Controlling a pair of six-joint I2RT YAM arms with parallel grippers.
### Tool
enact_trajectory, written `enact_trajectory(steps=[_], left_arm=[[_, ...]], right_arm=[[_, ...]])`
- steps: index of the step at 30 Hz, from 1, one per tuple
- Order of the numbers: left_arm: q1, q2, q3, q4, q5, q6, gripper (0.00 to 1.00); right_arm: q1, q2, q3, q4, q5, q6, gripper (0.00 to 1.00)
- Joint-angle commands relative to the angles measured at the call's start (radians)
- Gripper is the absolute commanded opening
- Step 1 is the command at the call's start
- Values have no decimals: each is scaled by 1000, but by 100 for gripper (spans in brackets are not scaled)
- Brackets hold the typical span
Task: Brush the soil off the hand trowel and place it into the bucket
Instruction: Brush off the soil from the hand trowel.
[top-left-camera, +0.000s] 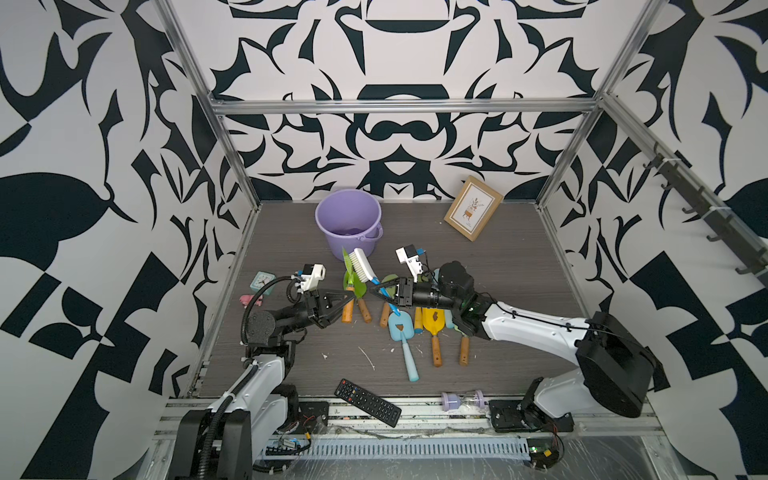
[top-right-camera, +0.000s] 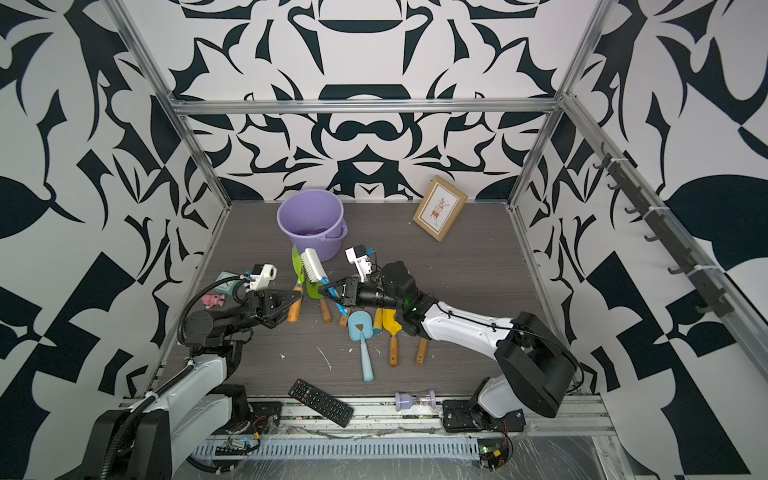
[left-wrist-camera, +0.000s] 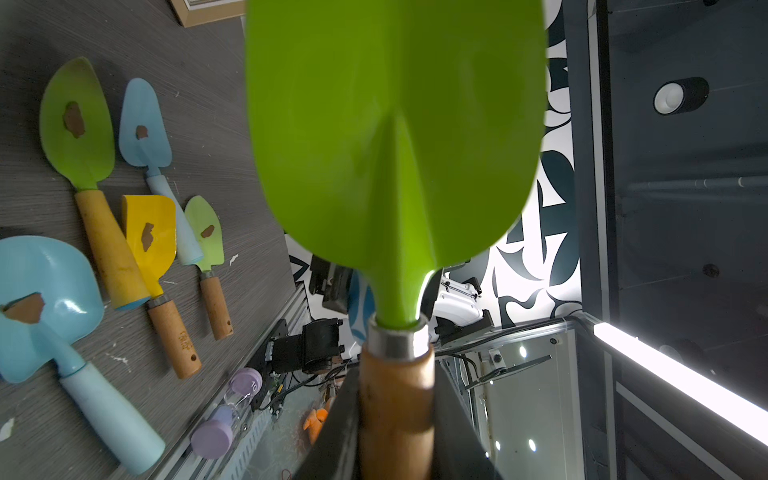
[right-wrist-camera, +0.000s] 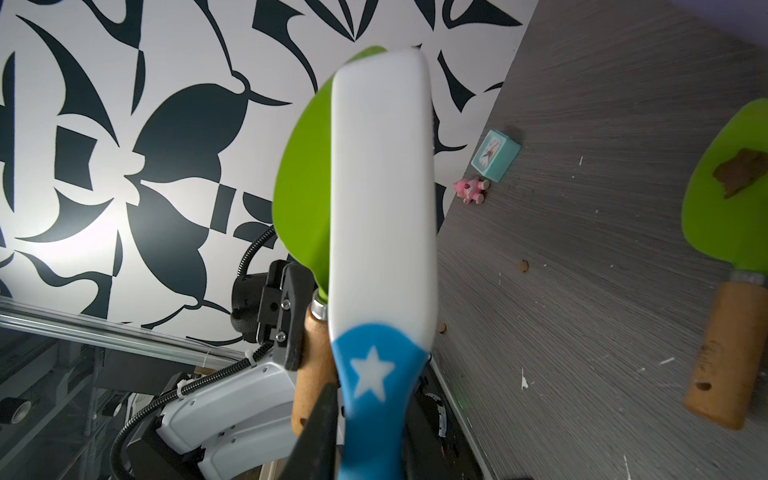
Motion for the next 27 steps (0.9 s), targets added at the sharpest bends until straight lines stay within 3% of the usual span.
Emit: enact_trajectory(steps=[1,12,27], left_arm=[[16,-16,-17,77,21,-27,0],[73,-40,-27,77,54,-39,0],[81,-48,-42,77,40,-37,0]], right_arm=[[20,-12,19,88,-15,5,0],[33,-58,11,7,87,-40,0],[90,-5,36,141,105,-31,0]])
